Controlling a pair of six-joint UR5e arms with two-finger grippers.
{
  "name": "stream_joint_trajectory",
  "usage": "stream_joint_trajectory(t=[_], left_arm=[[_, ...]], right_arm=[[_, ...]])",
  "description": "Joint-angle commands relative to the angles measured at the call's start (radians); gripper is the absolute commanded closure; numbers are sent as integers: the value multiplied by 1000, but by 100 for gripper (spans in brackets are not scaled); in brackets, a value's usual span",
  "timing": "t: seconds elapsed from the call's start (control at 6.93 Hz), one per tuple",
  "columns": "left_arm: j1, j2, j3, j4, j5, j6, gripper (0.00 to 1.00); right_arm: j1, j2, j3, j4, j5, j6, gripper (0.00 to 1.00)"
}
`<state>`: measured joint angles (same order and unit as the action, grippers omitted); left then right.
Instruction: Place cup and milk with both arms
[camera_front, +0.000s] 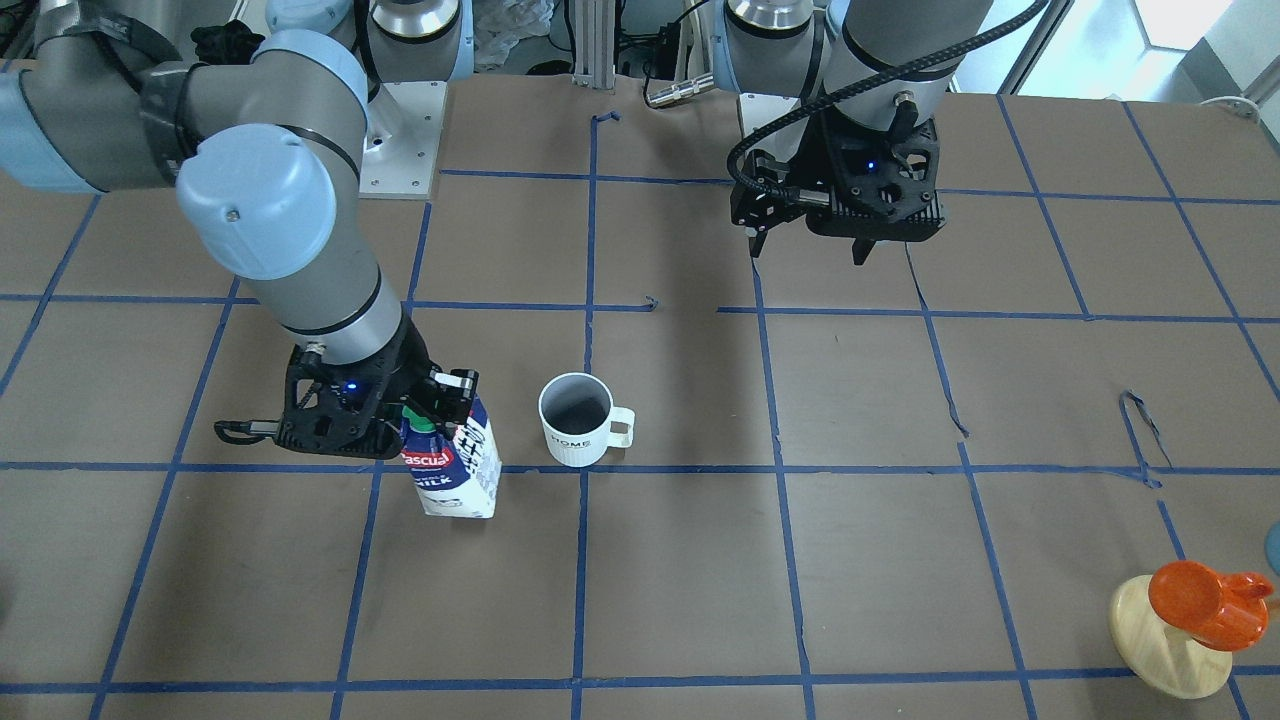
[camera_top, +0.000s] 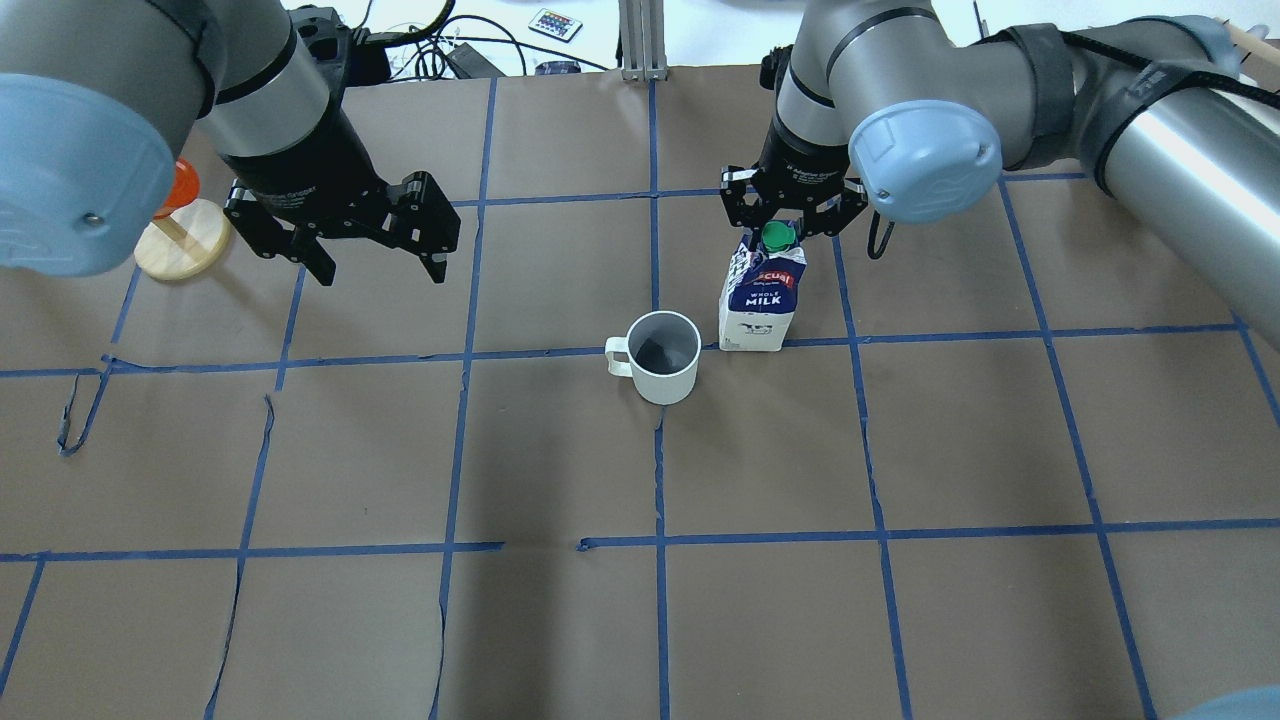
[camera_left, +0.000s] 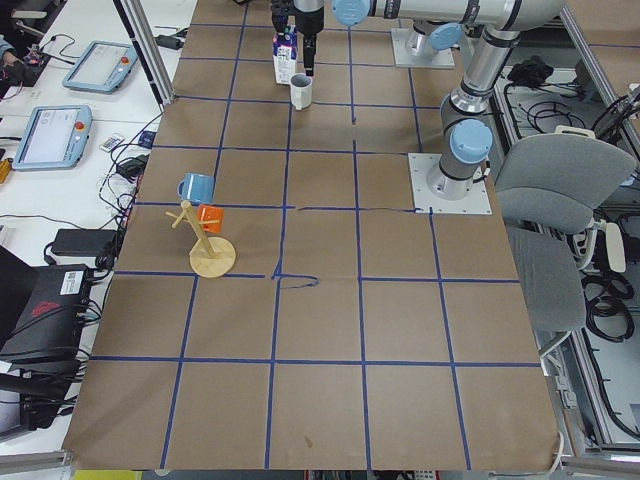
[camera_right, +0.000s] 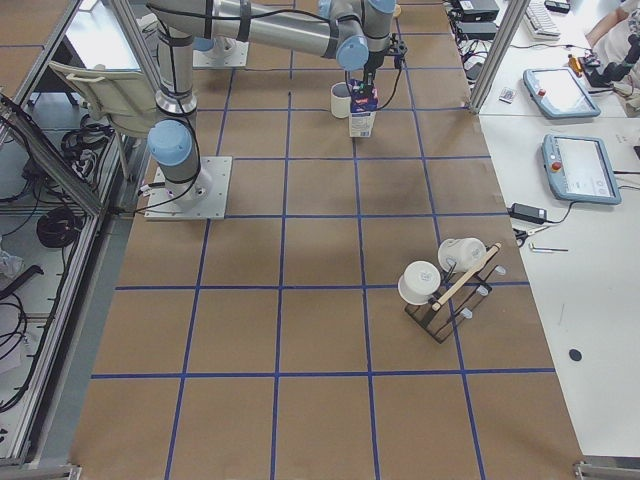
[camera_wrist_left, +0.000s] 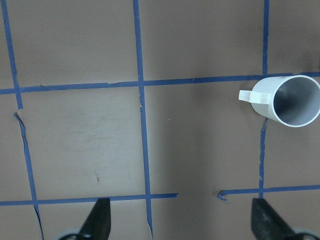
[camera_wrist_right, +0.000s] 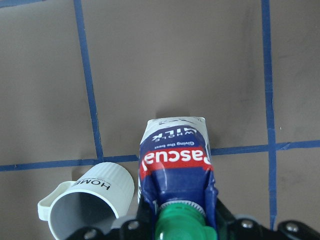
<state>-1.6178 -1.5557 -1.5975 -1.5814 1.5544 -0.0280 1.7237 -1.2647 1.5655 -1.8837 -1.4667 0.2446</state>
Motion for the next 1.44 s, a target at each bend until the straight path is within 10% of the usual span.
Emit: stream_joint_trajectory(t=[0.0, 0.43, 0.58, 0.72, 0.87, 1.3], left_arm=[[22, 16, -19, 3, 0, 39, 0], [29, 17, -10, 4, 3, 40, 0], [30, 14, -7, 4, 4, 40, 0], [32, 16, -7, 4, 4, 40, 0], [32, 17, -7, 3, 7, 42, 0], [33, 17, -6, 4, 6, 42, 0]], right_arm=[[42, 7, 4, 12, -9, 5, 65], [48, 4, 5, 17, 0, 7, 64], [54, 5, 5, 15, -1, 13, 53], [54, 8, 7, 12, 0, 13, 10], [54, 5, 8, 15, -12, 12, 0], [5, -50, 7, 15, -20, 9, 0]])
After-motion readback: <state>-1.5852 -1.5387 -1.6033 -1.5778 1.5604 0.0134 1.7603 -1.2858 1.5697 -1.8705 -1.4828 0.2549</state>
